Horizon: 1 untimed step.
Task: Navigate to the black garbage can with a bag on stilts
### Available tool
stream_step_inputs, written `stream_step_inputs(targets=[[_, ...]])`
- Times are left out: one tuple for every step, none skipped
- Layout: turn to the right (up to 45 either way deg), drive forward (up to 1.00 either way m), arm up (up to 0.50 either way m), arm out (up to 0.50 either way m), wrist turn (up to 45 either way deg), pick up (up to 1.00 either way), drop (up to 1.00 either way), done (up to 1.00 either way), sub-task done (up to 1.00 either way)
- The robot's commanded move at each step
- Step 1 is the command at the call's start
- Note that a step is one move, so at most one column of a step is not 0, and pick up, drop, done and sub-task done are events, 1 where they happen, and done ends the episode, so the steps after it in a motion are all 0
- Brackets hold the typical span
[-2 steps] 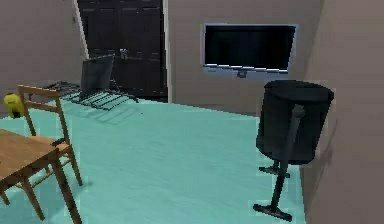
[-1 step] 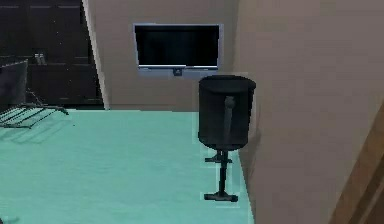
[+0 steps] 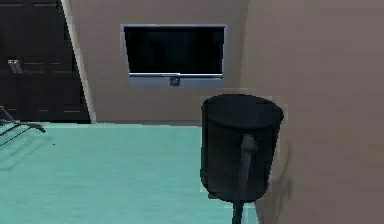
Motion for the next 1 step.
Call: stream_step_inputs(targets=[[12.0, 0.0, 0.0, 0.0, 0.0, 0.0, 0.0, 0.0, 0.0]])
